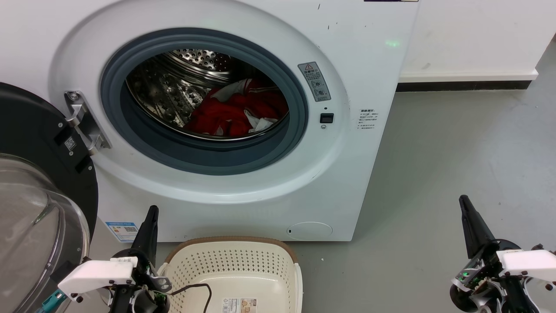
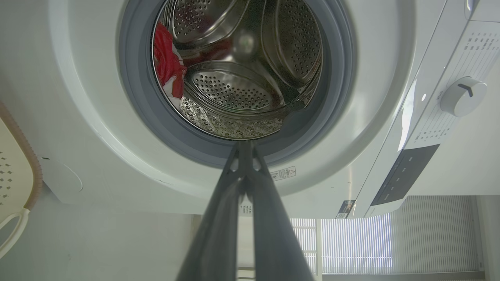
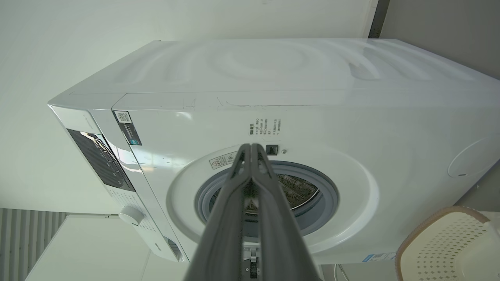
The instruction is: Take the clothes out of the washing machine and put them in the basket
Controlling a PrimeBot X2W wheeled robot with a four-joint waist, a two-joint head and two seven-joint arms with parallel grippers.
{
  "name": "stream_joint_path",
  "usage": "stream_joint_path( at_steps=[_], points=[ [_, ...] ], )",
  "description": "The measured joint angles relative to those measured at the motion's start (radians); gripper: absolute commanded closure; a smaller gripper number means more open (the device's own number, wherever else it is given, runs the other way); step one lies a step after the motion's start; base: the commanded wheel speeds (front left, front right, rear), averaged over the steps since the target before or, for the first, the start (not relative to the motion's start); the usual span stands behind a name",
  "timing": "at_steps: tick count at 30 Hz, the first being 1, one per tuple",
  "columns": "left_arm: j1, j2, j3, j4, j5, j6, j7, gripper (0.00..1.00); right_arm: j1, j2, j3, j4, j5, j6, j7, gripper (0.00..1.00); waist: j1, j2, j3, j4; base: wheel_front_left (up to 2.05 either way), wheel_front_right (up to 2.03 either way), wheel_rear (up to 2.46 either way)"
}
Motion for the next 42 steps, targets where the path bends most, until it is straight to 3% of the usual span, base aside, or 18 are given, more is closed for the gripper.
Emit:
stream_joint_path(
  at_steps=[39,40,42],
  points=[
    [0.000,0.000,0.000,0.000,0.000,0.000,0.000,1.00,0.000,0.000,0.000,0.000,0.000,0.000,0.000,1.00,0.0000,0.0000,0.000,0.000,0.00,0.00,0.00],
    [0.000,0.000,0.000,0.000,0.000,0.000,0.000,0.00,0.000,0.000,0.000,0.000,0.000,0.000,0.000,0.00,0.0000,0.0000,0.000,0.000,0.00,0.00,0.00],
    [0.010,-0.002,-0.002,0.016,0.000,0.001,-0.001,0.00,0.010,0.001,0.001,0.016,0.000,0.000,0.000,0.00,0.0000,0.0000,0.000,0.000,0.00,0.00,0.00]
  ],
)
